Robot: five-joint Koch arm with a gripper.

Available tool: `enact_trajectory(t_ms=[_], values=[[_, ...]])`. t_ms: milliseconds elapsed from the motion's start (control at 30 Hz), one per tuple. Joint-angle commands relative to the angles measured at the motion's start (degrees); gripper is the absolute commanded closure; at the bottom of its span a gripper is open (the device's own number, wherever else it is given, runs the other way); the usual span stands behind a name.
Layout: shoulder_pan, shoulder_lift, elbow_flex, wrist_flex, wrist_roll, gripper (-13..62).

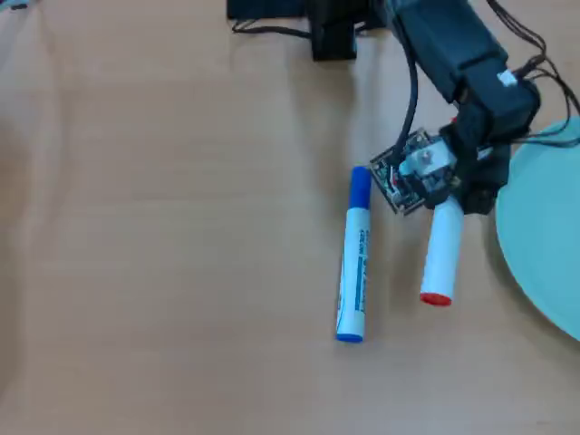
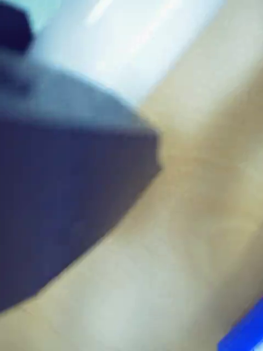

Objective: Pick up the red pen.

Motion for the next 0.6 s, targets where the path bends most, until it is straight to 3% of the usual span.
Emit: enact_trajectory(t_ms=[0, 267, 567], values=[[-1.76, 6.59, -5.89, 4.22, 6.42, 56.0], [-4.66, 15.91, -5.8, 4.75, 21.8, 56.1], [-3.87, 19.07, -5.45, 6.68, 50.27, 56.0]])
